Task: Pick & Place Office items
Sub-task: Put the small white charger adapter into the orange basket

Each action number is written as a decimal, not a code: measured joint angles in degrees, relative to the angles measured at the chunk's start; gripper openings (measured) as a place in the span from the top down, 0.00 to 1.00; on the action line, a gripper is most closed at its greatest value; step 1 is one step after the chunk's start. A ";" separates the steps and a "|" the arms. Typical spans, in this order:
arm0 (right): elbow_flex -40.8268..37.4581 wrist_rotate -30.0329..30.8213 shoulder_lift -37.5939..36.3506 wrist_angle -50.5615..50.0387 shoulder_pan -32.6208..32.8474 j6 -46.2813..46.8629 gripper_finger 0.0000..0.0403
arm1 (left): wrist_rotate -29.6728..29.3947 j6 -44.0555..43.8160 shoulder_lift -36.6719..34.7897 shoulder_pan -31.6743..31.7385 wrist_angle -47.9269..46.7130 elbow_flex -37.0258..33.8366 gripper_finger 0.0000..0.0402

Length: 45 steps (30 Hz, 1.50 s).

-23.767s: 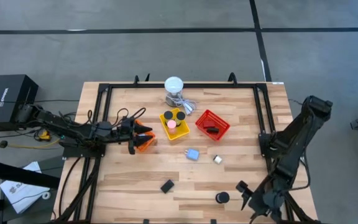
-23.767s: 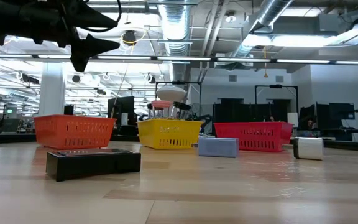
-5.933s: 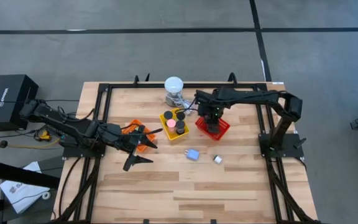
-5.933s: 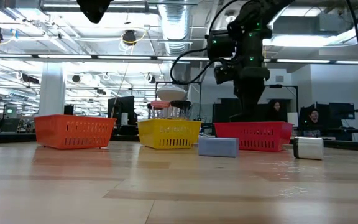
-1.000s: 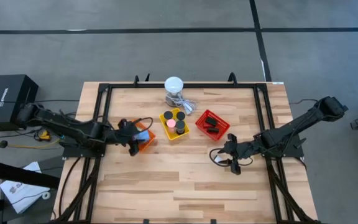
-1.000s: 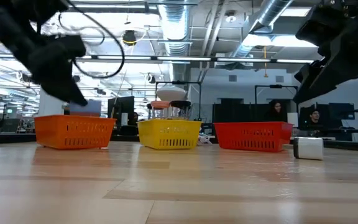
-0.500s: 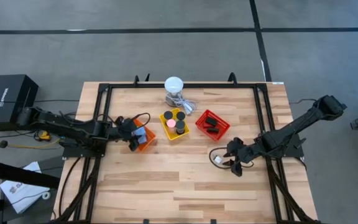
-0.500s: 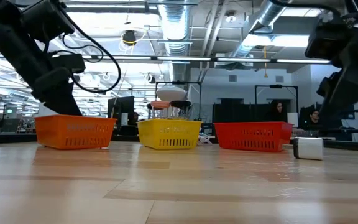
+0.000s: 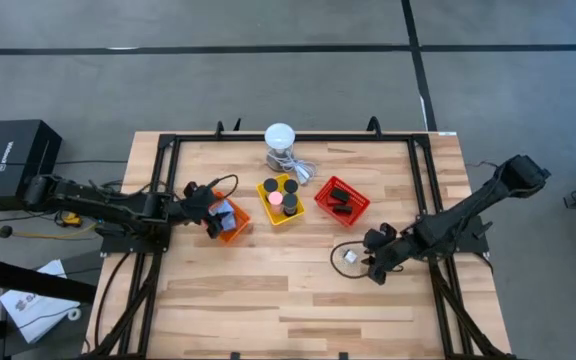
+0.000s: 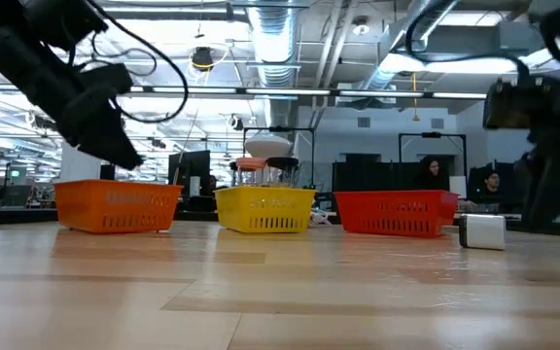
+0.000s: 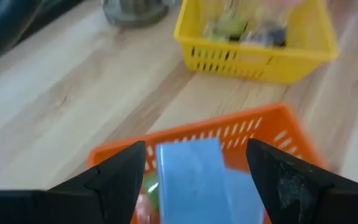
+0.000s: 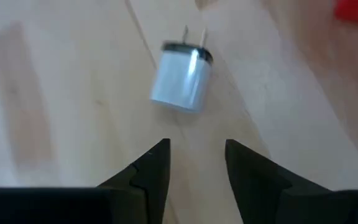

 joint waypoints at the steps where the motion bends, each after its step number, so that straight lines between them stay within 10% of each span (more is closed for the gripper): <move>1: 0.00 -0.05 1.48 0.54 0.06 0.00 0.65 | 0.01 0.19 -1.03 0.00 0.39 0.01 0.32; 25: 9.79 3.35 19.28 3.32 -6.22 -8.32 0.85 | 1.78 4.90 -8.08 -0.11 10.34 0.01 0.32; 45: 22.56 -1.23 31.41 10.31 -16.05 -36.86 0.85 | 8.77 4.90 -7.43 -0.31 16.22 -0.01 0.32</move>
